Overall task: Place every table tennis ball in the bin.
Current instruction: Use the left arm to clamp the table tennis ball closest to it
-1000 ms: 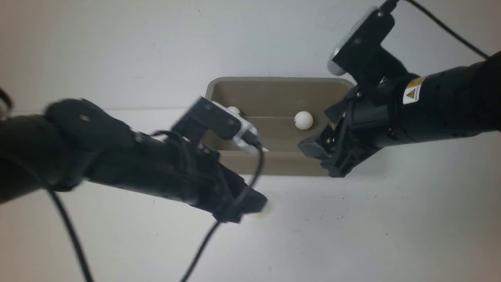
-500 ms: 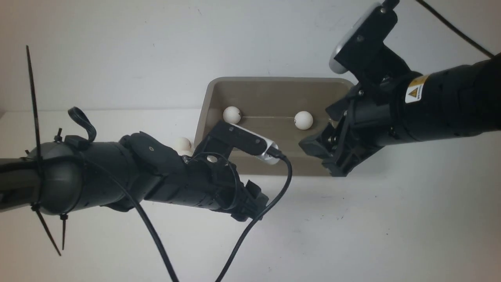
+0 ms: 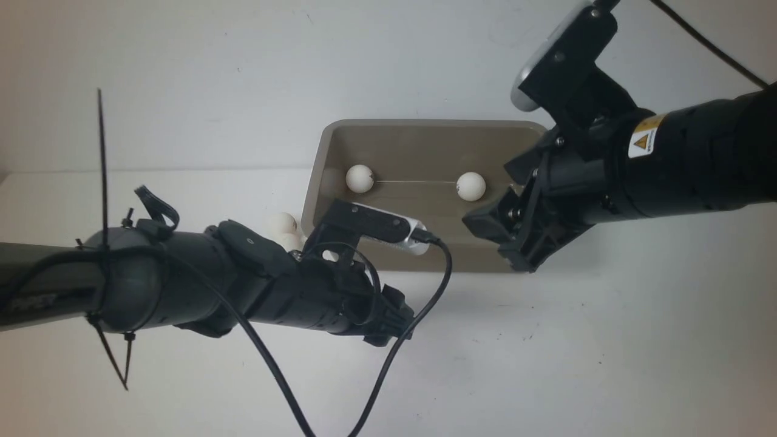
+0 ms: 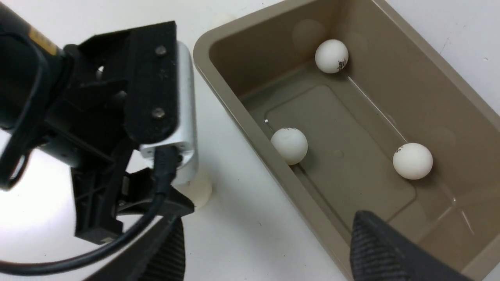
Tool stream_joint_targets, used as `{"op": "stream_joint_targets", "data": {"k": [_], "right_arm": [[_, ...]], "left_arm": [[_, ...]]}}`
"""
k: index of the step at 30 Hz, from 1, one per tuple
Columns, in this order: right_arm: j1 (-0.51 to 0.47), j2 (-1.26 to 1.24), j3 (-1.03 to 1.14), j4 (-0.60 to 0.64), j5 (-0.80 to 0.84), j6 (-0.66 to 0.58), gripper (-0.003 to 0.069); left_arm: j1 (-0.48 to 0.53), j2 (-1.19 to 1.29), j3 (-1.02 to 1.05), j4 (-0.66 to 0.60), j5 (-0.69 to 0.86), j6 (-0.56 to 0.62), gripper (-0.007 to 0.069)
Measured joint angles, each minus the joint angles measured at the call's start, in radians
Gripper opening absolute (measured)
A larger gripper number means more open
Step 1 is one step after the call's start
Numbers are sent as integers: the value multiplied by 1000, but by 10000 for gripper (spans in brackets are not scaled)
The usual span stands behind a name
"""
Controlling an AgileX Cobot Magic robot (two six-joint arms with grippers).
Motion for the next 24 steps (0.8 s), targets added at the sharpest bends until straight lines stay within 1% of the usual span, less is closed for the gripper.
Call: {"op": "stream_joint_targets", "data": {"k": [10,12,17,19,20,22,23,24], "right_arm": [[0,0,0,0,0,0,514],[0,0,0,0,0,0,514],[0,0,0,0,-1,0,514],[0,0,0,0,-4,0,514],[0,0,0,0,-4,0,514],[0,0,0,0,-18,0,514],[0,0,0,0,-24,0,514],[0,0,0,0,-34,0,514]], "left_arm": [[0,46,-31,-69,-3,50,414],[0,48,-33,-78,-8,56,393],[0,51,-37,-84,-22,64,297],[0,51,-38,-91,-23,75,238],[0,51,-38,-91,-23,75,238],[0,49,-41,-93,-20,106,118],[0,51,-41,-93,-17,111,94],[0,52,-40,-92,-9,124,41]]}}
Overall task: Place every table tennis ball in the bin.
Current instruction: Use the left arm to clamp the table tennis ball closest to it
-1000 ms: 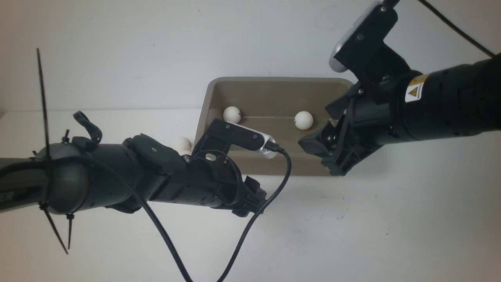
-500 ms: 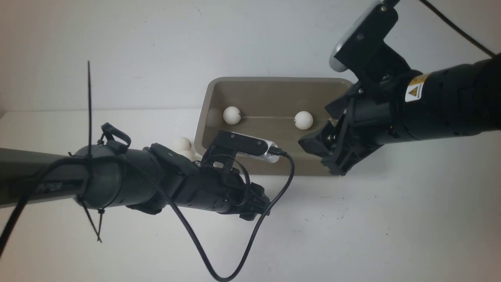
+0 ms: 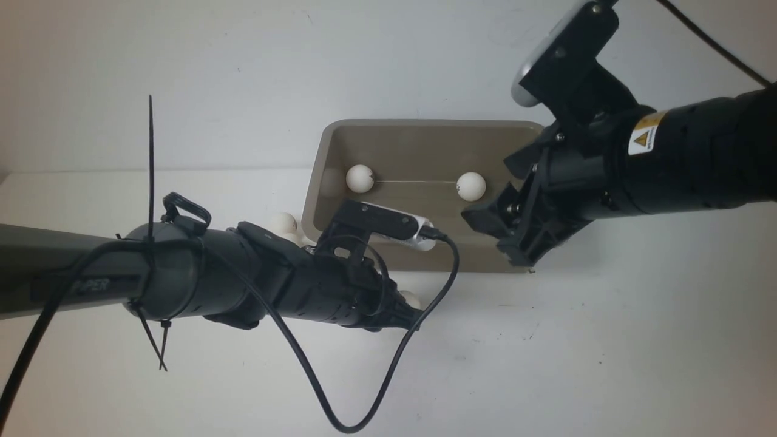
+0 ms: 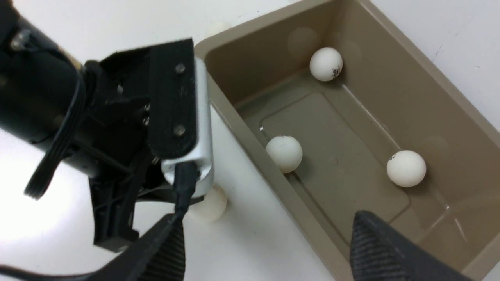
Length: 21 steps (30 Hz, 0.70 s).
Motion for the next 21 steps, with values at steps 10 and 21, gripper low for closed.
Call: {"op": "stream_joint_targets", "data": {"k": [10,21], "right_arm": [[0,0,0,0,-15,-21,514],[0,0,0,-13,-31,-28,514]], "left_arm": [[0,0,0,-2,28,23,39],[0,-23,0,-3,81,14,455]]}}
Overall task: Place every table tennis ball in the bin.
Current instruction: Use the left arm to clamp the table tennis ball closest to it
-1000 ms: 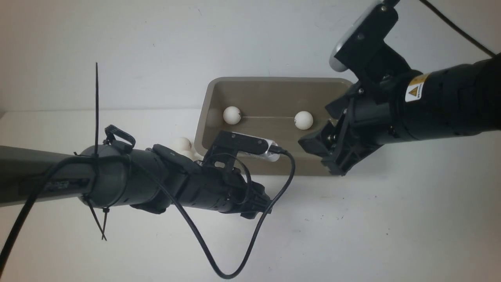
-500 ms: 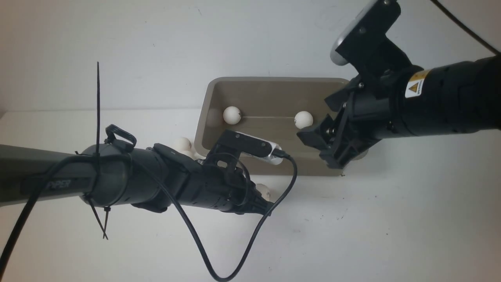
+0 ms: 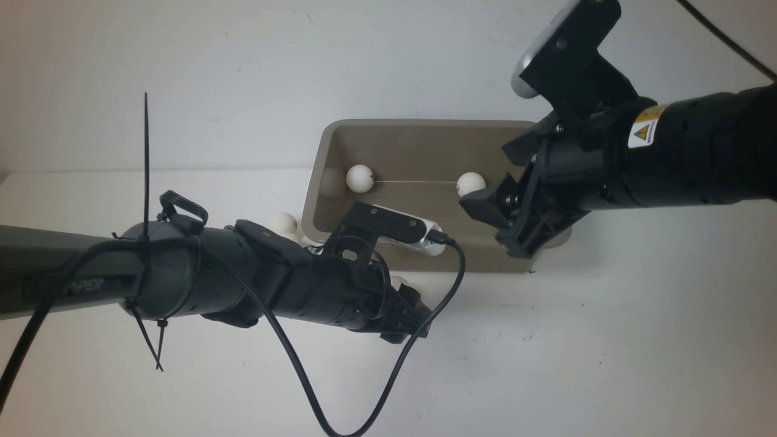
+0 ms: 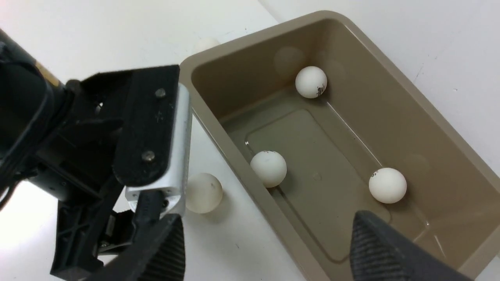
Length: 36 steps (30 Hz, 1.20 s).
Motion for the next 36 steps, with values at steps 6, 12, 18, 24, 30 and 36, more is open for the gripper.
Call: {"op": "stream_joint_targets", "data": {"k": [6,12,18,24,30,36], "right_arm": [[0,0,0,-25,-4,-1,514],[0,0,0,-36,-21,-1,514],[0,0,0,-58,-28,-1,514],[0,0,0,-59,-31,-1,514],[0,0,0,-59,-31,-1,514],[0,0,0,-59,-46,-1,514]], "left_arm": [[0,-4,0,0,-3,-27,486],[0,-4,0,0,-36,-62,489],[0,-4,0,0,-54,-80,489],[0,-4,0,0,-70,-92,459],[0,-10,0,0,-80,-99,447],[0,-130,2,7,-16,-139,447]]}}
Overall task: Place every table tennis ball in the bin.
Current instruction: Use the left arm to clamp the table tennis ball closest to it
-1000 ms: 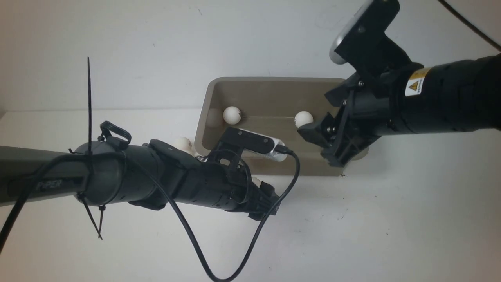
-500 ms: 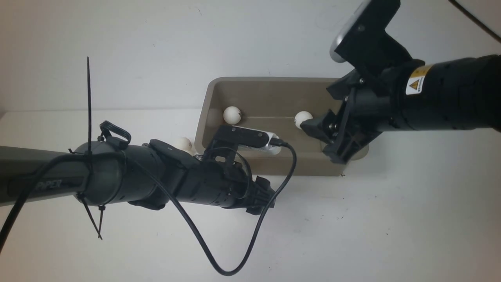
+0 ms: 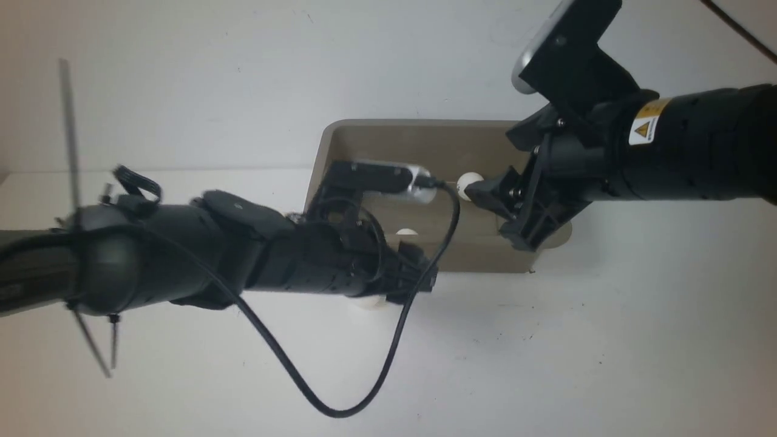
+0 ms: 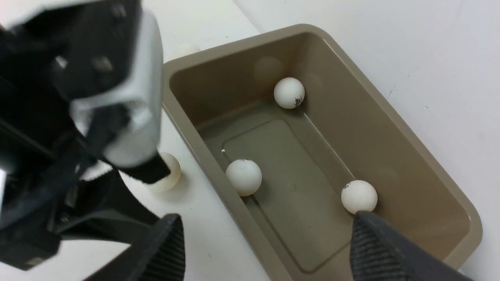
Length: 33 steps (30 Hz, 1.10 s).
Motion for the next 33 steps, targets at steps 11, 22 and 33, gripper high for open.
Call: {"op": "stream_joint_targets", "data": {"k": [11,22,33], "right_arm": [[0,0,0,0,-7,0,514],[0,0,0,0,-10,0,514],[0,0,0,16,-10,0,514]], "left_arm": [[71,-254,172,447,42,-361,376],[149,-180,191,615,-37,-534,374],[139,-34,150,588,-138,-513,495]]}}
